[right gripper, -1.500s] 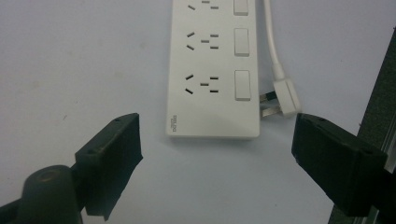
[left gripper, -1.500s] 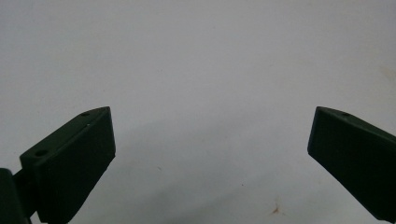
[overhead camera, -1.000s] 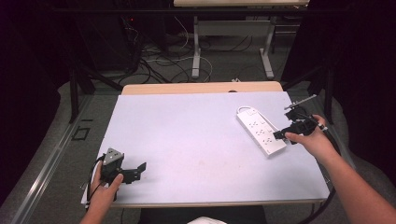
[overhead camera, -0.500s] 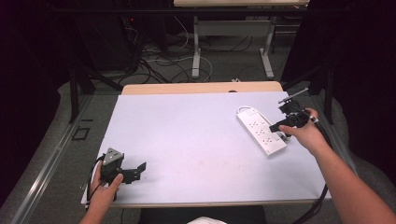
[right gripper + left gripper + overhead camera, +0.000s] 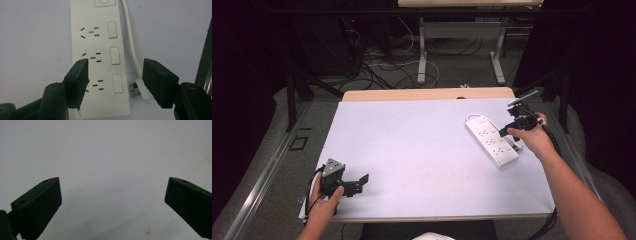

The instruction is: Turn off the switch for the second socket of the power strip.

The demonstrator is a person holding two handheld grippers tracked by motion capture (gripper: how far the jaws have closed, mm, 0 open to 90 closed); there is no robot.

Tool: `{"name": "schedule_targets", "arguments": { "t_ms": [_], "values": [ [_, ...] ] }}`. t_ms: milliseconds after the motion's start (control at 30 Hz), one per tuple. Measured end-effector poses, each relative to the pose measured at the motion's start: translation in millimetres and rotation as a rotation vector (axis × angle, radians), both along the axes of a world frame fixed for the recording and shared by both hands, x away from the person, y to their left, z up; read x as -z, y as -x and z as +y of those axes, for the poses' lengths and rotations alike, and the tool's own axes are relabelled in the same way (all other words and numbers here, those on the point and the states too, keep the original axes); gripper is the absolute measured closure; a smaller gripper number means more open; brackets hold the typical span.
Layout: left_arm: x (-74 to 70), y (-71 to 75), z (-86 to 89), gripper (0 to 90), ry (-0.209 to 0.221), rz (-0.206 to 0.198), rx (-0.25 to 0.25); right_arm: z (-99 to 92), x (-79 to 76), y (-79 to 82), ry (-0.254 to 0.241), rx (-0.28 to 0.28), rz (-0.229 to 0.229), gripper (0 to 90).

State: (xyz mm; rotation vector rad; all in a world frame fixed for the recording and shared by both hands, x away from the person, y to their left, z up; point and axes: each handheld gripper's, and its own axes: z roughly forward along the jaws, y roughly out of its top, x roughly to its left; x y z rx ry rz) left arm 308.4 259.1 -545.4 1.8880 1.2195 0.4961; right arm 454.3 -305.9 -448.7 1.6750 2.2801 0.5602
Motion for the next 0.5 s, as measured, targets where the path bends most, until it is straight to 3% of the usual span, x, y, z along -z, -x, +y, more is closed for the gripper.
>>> {"name": "schedule_targets", "arguments": {
  "t_ms": [133, 367, 500],
  "values": [
    [-0.1, 0.1, 0.2, 1.0, 0.002, -0.001, 0.000, -1.5, 2.8, -4.8, 0.007, 0.010, 0.003, 37.5],
    [0.0, -0.4, -0.3, 1.0, -0.003, 0.010, 0.010, -7.3, 10.4, -17.1, -0.060, 0.051, 0.043, 45.6],
    [0.2, -0.7, -0.3, 1.0, -0.005, 0.011, 0.012, -8.8, 15.2, -21.1, -0.072, 0.072, 0.054, 48.2]
  ]
}}
